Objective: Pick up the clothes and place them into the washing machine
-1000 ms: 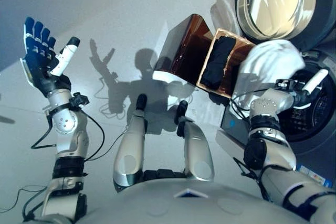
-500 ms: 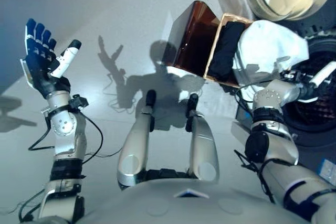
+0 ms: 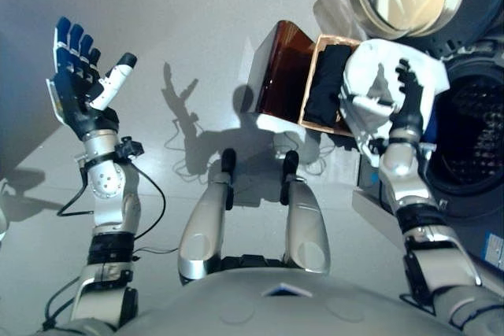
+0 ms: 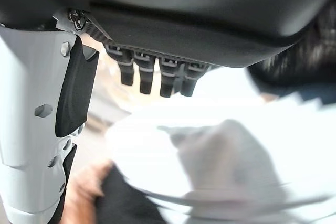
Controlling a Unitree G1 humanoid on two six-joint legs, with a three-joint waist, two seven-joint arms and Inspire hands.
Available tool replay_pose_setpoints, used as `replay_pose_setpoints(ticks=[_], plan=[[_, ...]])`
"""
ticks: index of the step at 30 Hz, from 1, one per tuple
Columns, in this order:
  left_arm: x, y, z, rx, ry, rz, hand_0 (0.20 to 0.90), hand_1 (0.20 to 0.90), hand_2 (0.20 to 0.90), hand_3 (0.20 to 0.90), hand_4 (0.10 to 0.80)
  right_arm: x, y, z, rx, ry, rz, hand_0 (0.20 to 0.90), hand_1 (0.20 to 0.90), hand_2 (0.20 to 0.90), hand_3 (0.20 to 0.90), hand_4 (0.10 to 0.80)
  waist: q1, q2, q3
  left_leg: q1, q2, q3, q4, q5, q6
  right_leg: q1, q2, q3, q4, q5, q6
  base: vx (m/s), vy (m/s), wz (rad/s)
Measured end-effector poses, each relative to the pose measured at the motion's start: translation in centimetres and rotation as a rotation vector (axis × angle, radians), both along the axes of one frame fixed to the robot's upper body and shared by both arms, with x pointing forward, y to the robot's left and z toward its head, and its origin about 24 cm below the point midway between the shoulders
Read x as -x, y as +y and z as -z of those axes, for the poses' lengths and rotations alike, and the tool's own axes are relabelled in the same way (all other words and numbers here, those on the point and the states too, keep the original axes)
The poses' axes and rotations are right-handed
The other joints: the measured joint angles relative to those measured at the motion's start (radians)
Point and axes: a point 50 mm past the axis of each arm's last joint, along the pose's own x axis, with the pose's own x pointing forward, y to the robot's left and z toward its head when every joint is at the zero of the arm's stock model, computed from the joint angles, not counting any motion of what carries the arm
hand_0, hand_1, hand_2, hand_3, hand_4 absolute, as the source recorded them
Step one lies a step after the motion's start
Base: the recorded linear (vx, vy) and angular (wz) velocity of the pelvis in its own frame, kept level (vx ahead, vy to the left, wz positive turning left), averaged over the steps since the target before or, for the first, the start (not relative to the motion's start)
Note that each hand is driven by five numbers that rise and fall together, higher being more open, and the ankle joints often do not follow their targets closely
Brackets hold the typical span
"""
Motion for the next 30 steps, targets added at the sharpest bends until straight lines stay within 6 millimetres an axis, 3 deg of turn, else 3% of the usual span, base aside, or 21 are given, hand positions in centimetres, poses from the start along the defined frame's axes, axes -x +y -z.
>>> replay_pose_setpoints(ticks=[7, 13, 17, 19, 22, 23, 24, 26, 28, 29, 30], plan=[[0.5, 0.0, 1.1, -0.017, 0.066, -0.005, 0.9, 0.9, 0.9, 0.9, 0.8, 3.0, 0.8, 3.5, 0.314, 0.265, -0.141, 0.9, 0.9, 0.9, 0.9, 0.8, -0.024, -0.02, -0.047, 0.181, 0.014, -0.02, -0.135, 0.038, 0.006, 0.208, 0.007, -0.04, -0.166, 0.042, 0.008, 0.096, 0.007, 0.06], [0.9, -0.1, 2.1, -0.029, 0.119, -0.005, 0.9, 0.9, 0.9, 0.9, 0.8, 4.8, 2.3, 5.6, 0.307, 0.347, -0.201, 0.9, 0.9, 0.9, 0.9, 0.8, -0.039, -0.021, -0.094, 0.335, 0.013, -0.017, -0.222, 0.05, 0.009, 0.417, 0.016, -0.041, -0.364, 0.106, 0.025, 0.08, -0.04, 0.0], [1.8, 0.1, 3.0, -0.038, 0.16, -0.018, 0.9, 0.9, 0.9, 0.9, 0.8, 6.0, 2.9, 6.8, 0.269, 0.385, -0.201, 0.9, 0.9, 0.9, 0.9, 0.8, -0.043, -0.037, -0.122, 0.416, 0.026, -0.014, -0.253, 0.048, 0.007, 0.515, 0.033, -0.028, -0.43, 0.118, 0.02, 0.083, -0.116, 0.0], [2.5, 0.4, 3.6, -0.049, 0.194, -0.028, 0.9, 0.9, 0.9, 0.9, 0.8, 6.6, 3.2, 7.1, 0.257, 0.398, -0.205, 0.9, 0.9, 0.9, 0.9, 0.8, -0.042, -0.051, -0.134, 0.438, 0.038, -0.01, -0.241, 0.04, -0.005, 0.539, 0.046, -0.022, -0.431, 0.113, 0.013, 0.016, -0.126, -0.13], [3.4, 1.1, 4.8, -0.054, 0.261, -0.04, 0.9, 0.9, 0.9, 0.9, 0.8, 6.9, 3.9, 7.6, 0.244, 0.415, -0.231, 0.9, 0.9, 0.9, 0.9, 0.8, -0.005, -0.1, -0.119, 0.421, 0.037, -0.017, -0.06, -0.011, -0.055, 0.57, 0.054, 0.039, -0.41, 0.097, -0.011, -0.095, 0.011, -0.46], [3.7, 1.2, 5.2, -0.052, 0.285, -0.046, 0.9, 0.9, 0.9, 0.9, 0.8, 6.8, 4.2, 7.6, 0.243, 0.411, -0.246, 0.9, 0.9, 0.9, 0.9, 0.8, 0.022, -0.115, -0.116, 0.379, 0.013, -0.062, 0.057, -0.031, -0.058, 0.568, 0.048, 0.077, -0.397, 0.09, -0.031, 0.087, 0.07, -1.07], [4.3, 1.1, 6.3, -0.038, 0.328, -0.045, 0.9, 0.9, 0.9, 0.9, 0.8, 6.8, 3.9, 7.4, 0.249, 0.402, -0.253, 0.9, 0.9, 0.9, 0.9, 0.8, 0.059, -0.109, -0.12, 0.358, -0.002, -0.185, 0.145, -0.045, -0.066, 0.569, 0.055, 0.112, -0.388, 0.089, -0.029, 0.14, 0.088, -0.96], [4.7, 0.7, 7.2, -0.01, 0.36, -0.047, 0.9, 0.9, 0.9, 0.9, 0.8, 6.8, 3.6, 7.2, 0.253, 0.395, -0.24, 0.9, 0.9, 0.9, 0.9, 0.8, 0.039, -0.083, -0.141, 0.343, 0.004, -0.214, 0.112, -0.078, -0.074, 0.579, 0.063, 0.094, -0.406, 0.09, -0.029, 0.164, 0.122, -0.31], [4.6, 0.0, 7.4, 0.011, 0.36, -0.036, 0.9, 0.9, 0.9, 0.9, 0.8, 6.9, 2.8, 6.8, 0.266, 0.394, -0.233, 0.9, 0.9, 0.9, 0.9, 0.8, 0.004, -0.039, -0.166, 0.324, 0.008, -0.133, 0.032, -0.088, -0.055, 0.56, 0.074, 0.077, -0.406, 0.091, -0.027, 0.107, 0.119, 0.01], [4.5, 0.1, 7.3, 0.01, 0.36, -0.034, 0.9, 0.9, 0.9, 0.9, 0.8, 7.0, 2.8, 6.9, 0.266, 0.405, -0.24, 0.9, 0.9, 0.9, 0.9, 0.8, 0.012, -0.03, -0.177, 0.335, 0.008, -0.097, -0.026, -0.054, 0.005, 0.543, 0.072, 0.099, -0.399, 0.097, -0.011, 0.068, 0.103, -0.31], [4.4, 0.2, 7.2, 0.01, 0.357, -0.044, 0.9, 0.9, 0.9, 0.9, 0.8, 7.1, 3.0, 7.0, 0.267, 0.411, -0.249, 0.9, 0.9, 0.9, 0.9, 0.8, 0.009, -0.038, -0.179, 0.345, -0.004, -0.09, -0.045, -0.051, 0.01, 0.54, 0.062, 0.111, -0.4, 0.094, -0.004, 0.085, 0.137, -0.36]])
